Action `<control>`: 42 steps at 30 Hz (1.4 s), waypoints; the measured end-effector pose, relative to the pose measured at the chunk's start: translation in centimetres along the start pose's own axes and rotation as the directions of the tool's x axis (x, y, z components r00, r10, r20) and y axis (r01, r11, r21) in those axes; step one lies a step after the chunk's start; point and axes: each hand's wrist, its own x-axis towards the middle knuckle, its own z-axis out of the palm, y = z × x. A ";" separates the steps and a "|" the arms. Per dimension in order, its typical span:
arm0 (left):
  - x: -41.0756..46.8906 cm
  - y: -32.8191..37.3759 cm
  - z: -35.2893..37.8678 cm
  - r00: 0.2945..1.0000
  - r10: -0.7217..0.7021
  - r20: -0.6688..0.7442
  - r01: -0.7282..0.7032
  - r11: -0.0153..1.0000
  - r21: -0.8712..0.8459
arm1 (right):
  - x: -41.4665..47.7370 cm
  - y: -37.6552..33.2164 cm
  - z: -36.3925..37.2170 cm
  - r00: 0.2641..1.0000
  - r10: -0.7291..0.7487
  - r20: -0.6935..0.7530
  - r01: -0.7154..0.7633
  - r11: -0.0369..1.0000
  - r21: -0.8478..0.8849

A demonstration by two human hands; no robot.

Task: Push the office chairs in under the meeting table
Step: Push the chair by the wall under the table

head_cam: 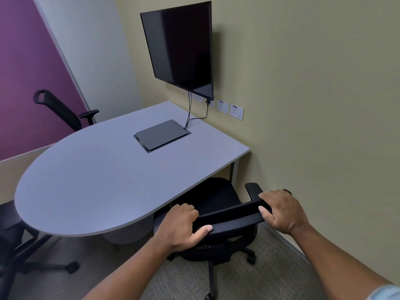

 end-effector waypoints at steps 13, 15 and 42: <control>0.1 1.8 1.0 0.977 -0.209 -0.039 0.210 0.978 0.017 | 2.5 2.3 0.3 0.996 -0.071 0.051 0.070 0.997 0.024; 0.5 2.4 0.8 0.973 -0.229 0.002 0.229 0.973 0.000 | 3.0 3.1 0.4 0.995 -0.086 0.058 0.085 0.996 0.027; 7.3 1.4 2.0 0.905 -0.425 -0.017 0.425 0.903 0.059 | 14.4 6.4 3.3 0.981 -0.090 0.173 0.091 0.996 -0.001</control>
